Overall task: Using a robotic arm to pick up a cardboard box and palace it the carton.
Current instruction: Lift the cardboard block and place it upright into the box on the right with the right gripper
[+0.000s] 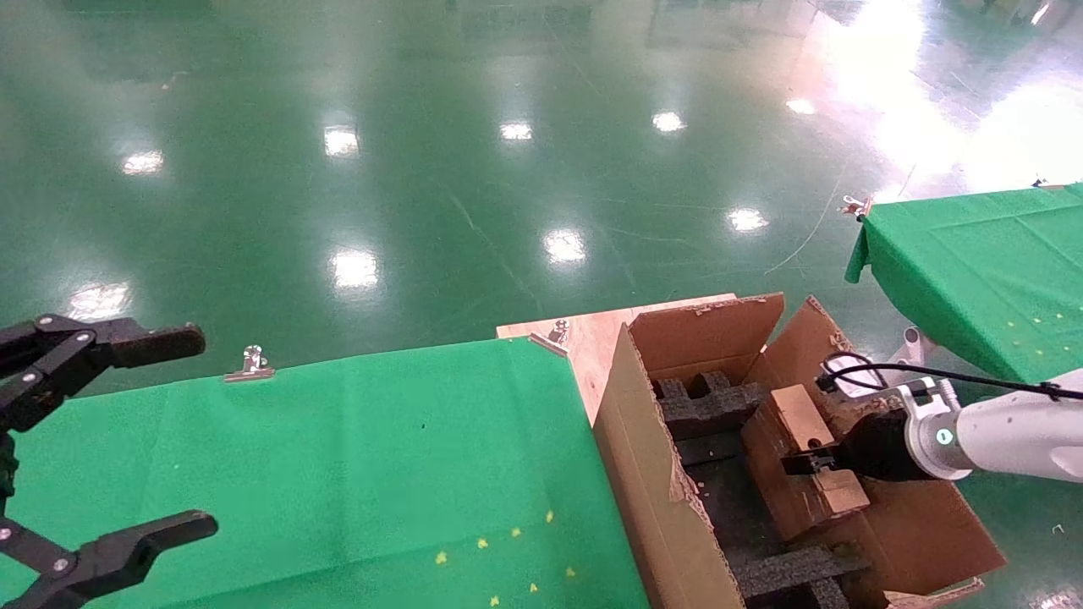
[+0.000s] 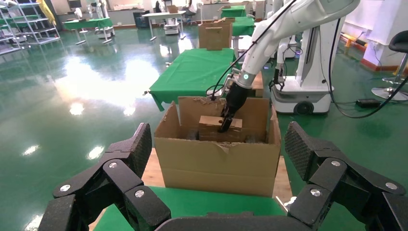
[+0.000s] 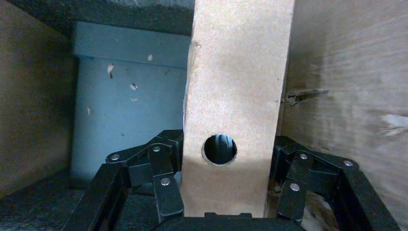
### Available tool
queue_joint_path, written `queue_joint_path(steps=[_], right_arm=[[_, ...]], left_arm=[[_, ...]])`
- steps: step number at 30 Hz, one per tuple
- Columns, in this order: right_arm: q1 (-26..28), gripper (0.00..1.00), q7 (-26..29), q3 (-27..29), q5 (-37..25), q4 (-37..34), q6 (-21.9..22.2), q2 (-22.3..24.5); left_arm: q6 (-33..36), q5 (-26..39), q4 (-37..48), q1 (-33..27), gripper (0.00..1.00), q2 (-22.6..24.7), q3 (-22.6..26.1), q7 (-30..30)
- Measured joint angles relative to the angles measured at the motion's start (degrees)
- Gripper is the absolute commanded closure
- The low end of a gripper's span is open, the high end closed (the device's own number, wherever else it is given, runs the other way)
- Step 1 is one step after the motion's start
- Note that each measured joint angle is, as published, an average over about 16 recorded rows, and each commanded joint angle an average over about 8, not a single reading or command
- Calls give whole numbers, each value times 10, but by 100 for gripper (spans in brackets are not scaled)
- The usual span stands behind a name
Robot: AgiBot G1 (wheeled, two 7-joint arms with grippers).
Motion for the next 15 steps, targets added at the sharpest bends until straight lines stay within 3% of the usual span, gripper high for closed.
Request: queue_joint_path(steps=[5,6,13,14,15], right_arm=[[-15,100,-13,4,8,-35,-6,-23],[-17,95,-16,5,10,-41,-7,-27],[-27,7,-29,10,17,-70,-16,-45],[-28,0,-30,11,18,-72,-17,-46],[-28,0,-31,11,18,-73,-18,-47]], left_arm=[[0,0,0,0,0,0,0,0],[0,0,0,0,0,0,0,0],[0,0,0,0,0,0,0,0],[0,0,0,0,0,0,0,0],[0,0,0,0,0,0,0,0]])
